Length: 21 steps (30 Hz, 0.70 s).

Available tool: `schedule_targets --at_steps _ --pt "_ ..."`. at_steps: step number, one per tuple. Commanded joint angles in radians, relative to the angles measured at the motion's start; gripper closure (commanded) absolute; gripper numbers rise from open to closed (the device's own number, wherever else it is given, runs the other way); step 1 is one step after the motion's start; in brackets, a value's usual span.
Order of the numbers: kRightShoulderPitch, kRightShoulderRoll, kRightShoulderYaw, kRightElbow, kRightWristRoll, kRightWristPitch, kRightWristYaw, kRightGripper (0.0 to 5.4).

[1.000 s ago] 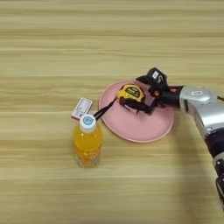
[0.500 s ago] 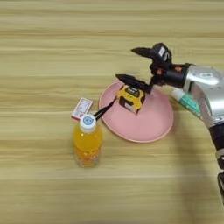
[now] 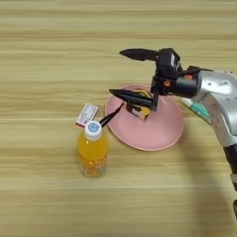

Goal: Move the objects on the table

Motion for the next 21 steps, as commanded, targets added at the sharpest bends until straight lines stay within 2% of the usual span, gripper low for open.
schedule_targets --at_steps 1,12,21 --pt "-0.017 -0.038 0.006 -0.106 0.058 0.016 0.024 0.04" --pt "0.042 -0.078 0.036 -0.225 0.158 0.094 0.128 0.04" --pt "0.047 -0.086 0.082 -0.236 0.123 0.089 0.127 0.04"
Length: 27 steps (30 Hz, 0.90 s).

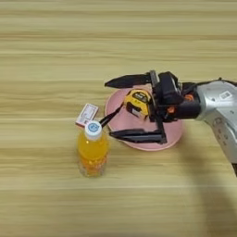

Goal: Move the objects on the table

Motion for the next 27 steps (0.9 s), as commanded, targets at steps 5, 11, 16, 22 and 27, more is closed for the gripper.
schedule_targets --at_steps 5,11,16,22,27 --pt "-0.057 -0.004 0.046 -0.007 -0.078 -0.031 -0.062 0.04" --pt "-0.070 0.017 0.098 0.021 -0.128 -0.046 -0.078 0.04" --pt "-0.078 0.030 0.123 0.033 -0.150 -0.052 -0.079 0.19" --pt "-0.087 0.047 0.144 0.043 -0.164 -0.053 -0.078 0.84" --pt "-0.093 0.058 0.154 0.054 -0.174 -0.058 -0.082 1.35"
